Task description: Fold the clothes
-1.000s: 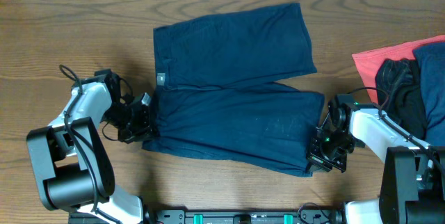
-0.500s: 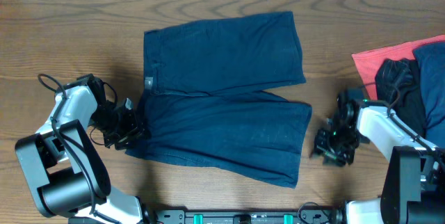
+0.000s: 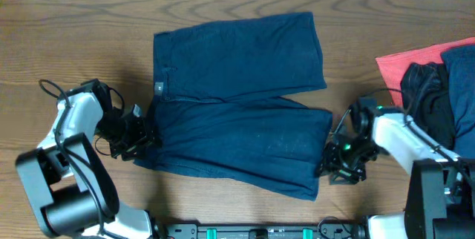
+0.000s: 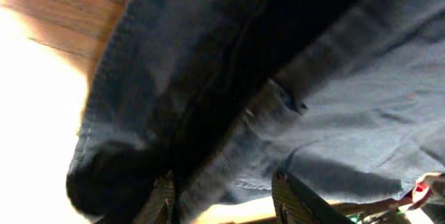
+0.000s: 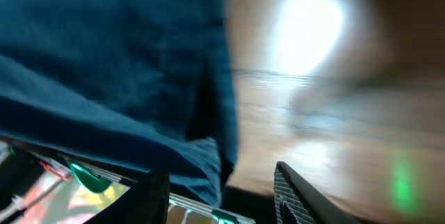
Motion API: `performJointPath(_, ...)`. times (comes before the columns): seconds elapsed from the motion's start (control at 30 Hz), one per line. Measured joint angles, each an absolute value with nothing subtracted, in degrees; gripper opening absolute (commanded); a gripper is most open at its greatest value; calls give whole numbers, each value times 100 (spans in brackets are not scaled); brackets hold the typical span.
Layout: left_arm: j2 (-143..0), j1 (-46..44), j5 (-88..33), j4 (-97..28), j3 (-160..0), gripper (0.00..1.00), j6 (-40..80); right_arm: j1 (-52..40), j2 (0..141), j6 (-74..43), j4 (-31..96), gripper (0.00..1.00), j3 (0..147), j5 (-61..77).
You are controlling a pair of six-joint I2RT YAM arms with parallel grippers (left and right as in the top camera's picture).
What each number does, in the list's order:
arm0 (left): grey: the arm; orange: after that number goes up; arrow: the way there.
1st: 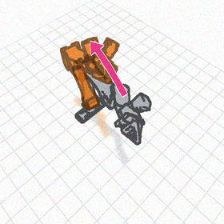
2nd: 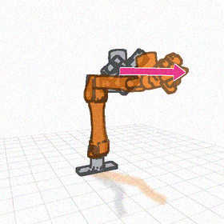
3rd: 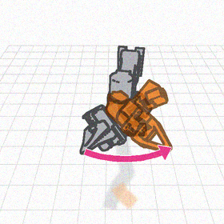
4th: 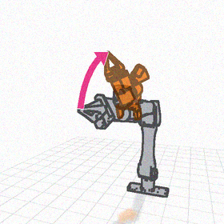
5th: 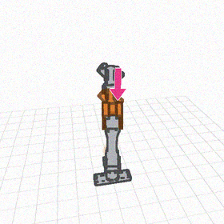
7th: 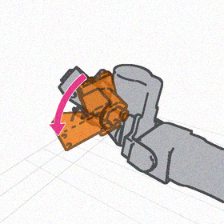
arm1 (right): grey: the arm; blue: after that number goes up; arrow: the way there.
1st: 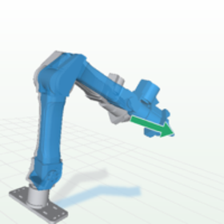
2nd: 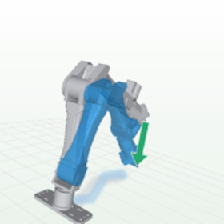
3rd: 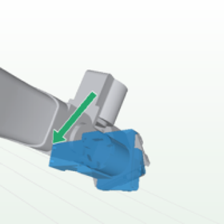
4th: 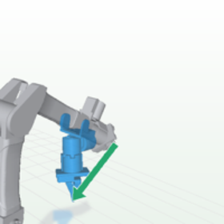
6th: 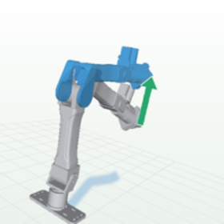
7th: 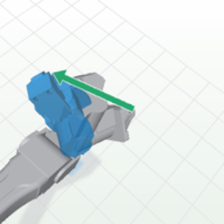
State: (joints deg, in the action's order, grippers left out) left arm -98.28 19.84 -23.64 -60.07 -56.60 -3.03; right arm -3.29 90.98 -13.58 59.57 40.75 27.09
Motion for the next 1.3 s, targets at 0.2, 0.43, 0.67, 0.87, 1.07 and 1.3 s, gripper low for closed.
performJointPath(0.2, -8755, 1984, -2379, -5999, -5666, 51, -303, -576, 9098, -1697, 4762, 11, 3859, 2947)
performJointPath(0.43, -7317, 1984, -2410, -6112, -5677, 52, -303, -244, 9098, -1953, 4672, 2, 4169, 2499)
performJointPath(0.67, -6646, 1984, -2554, -6202, -5688, 56, -279, 34, 9096, -1916, 4768, 9, 4589, 2191)
performJointPath(0.87, -6917, 1970, -2558, -6390, -5686, 57, -228, 274, 9096, -1968, 4805, 30, 4602, 1752)
performJointPath(1.07, -7360, 1826, -2558, -6403, -5417, 57, -167, 650, 9048, -1776, 4904, 39, 4602, 2032)
performJointPath(1.3, -8040, 1798, -2134, -6226, -5004, 57, 255, 952, 8560, -1433, 5433, 43, 4628, 2333)
